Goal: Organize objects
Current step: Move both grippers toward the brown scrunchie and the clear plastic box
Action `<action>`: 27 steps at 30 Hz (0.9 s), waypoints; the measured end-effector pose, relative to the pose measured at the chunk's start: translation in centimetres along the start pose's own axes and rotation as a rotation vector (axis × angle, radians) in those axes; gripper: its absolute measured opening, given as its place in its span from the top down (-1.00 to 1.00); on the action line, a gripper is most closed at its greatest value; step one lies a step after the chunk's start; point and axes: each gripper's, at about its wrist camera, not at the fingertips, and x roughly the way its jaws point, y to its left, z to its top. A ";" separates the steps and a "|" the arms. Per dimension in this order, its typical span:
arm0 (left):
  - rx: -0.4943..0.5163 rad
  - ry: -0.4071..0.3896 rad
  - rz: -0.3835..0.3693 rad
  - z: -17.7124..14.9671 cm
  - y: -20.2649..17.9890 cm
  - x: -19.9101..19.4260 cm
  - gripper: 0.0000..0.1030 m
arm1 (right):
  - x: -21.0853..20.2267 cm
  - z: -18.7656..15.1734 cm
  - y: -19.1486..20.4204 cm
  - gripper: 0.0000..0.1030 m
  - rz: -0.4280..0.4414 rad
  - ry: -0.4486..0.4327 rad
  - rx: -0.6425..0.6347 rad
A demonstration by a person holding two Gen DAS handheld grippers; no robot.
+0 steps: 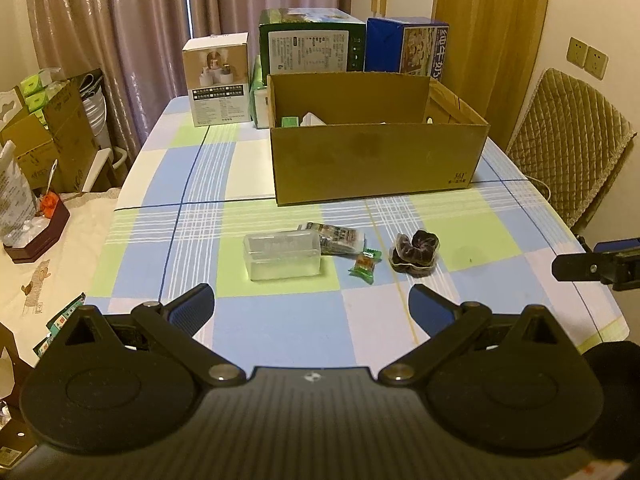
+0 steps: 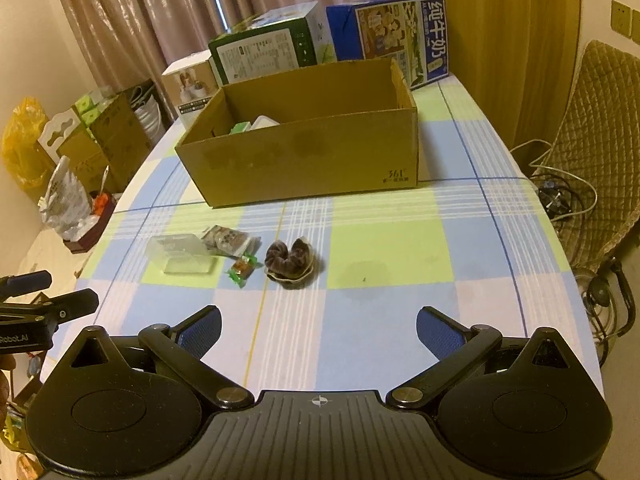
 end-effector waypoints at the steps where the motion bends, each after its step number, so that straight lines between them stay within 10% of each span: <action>1: -0.001 0.002 -0.002 -0.1 0.0 0.1 -0.97 | 0.1 0.0 0.0 -0.96 0.000 0.001 0.001; 27: -0.024 0.069 -0.001 -0.8 1.9 4.9 -0.97 | 5.0 -0.3 0.4 -0.96 0.010 0.002 -0.033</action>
